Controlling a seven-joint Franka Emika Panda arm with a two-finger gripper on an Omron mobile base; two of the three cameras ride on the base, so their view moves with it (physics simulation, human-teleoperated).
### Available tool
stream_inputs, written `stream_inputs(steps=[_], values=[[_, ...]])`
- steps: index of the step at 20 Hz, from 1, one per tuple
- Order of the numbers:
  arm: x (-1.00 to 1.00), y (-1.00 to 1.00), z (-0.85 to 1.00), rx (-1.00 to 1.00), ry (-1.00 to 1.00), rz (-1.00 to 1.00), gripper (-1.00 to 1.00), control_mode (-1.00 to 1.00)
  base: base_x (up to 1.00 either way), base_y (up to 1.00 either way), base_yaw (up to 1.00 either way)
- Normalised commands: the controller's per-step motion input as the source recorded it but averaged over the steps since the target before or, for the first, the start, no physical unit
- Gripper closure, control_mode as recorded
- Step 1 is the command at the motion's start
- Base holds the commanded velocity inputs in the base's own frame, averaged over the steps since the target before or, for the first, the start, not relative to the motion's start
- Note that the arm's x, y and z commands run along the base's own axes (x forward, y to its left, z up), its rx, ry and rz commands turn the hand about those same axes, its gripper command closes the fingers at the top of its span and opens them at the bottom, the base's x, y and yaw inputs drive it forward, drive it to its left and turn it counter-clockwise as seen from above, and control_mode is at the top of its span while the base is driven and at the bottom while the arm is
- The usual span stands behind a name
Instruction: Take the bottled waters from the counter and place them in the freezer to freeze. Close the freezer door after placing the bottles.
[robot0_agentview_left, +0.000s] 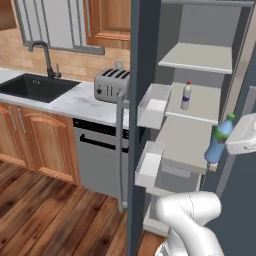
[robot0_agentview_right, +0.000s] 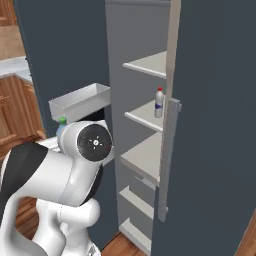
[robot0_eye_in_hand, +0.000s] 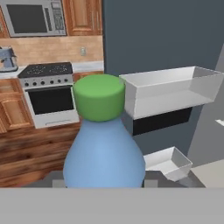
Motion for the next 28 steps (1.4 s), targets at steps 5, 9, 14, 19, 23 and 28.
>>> stream_inputs(steps=[5,9,14,19,23,28], values=[[0.00,0.00,0.00,0.00,0.00,0.00,1.00,1.00,0.42,-0.05,-0.07],[0.00,0.00,0.00,0.00,0.00,0.00,1.00,1.00,0.18,0.00,-0.10],[0.00,0.00,0.00,0.00,0.00,0.00,1.00,1.00,0.17,0.01,-0.11],[0.00,0.00,0.00,0.00,0.00,0.00,1.00,1.00,0.29,0.06,-0.09],[0.00,0.00,0.00,0.00,0.00,0.00,1.00,1.00,0.33,0.05,-0.07],[0.00,0.00,0.00,0.00,0.00,0.00,1.00,1.00,0.16,0.19,-0.01]])
